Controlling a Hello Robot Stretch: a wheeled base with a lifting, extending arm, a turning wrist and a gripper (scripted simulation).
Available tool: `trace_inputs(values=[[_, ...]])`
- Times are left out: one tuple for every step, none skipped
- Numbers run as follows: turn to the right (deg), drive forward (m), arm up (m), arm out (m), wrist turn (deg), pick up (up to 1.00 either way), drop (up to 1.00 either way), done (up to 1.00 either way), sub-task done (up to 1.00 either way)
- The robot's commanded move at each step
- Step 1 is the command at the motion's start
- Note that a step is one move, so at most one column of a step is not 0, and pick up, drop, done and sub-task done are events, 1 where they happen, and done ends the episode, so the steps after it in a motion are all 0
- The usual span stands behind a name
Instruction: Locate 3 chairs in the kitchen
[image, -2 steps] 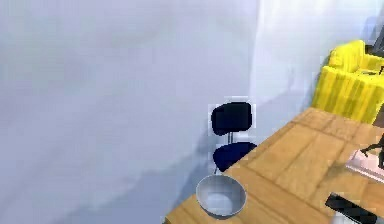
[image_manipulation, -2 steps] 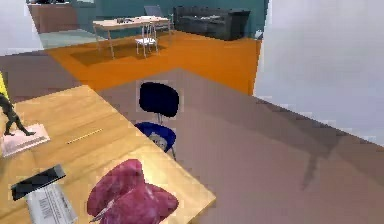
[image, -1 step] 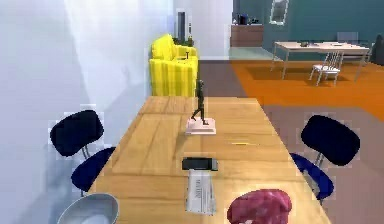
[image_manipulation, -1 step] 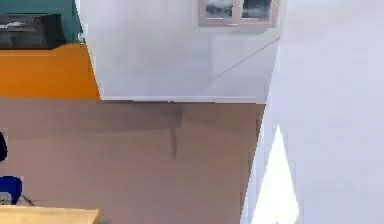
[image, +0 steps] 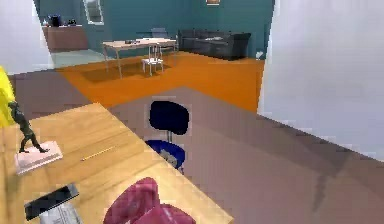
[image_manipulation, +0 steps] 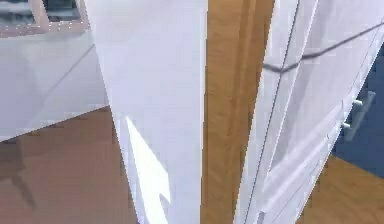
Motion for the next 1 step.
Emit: trace_inputs(values=[[33.0, 0.00, 0.00, 0.00, 0.0, 0.00, 0.00, 0.00, 0.00]])
